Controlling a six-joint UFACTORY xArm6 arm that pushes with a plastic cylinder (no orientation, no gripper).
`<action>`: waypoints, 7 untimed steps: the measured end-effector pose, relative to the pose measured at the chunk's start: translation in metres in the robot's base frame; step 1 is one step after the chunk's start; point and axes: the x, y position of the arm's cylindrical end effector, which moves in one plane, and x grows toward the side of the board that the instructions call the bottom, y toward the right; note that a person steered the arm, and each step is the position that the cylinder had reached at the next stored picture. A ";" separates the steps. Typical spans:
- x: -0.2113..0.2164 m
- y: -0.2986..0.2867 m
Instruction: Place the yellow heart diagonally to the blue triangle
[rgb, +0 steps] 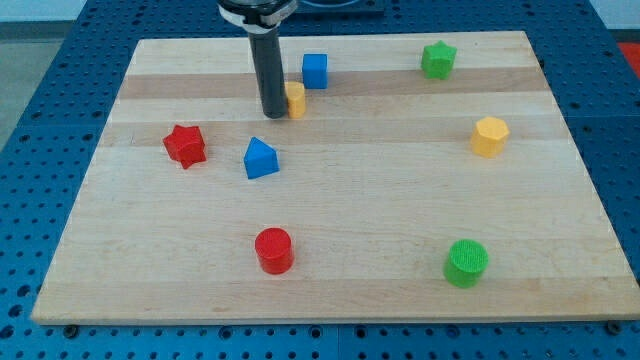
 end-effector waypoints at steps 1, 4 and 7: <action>-0.005 0.033; -0.043 0.150; -0.058 0.094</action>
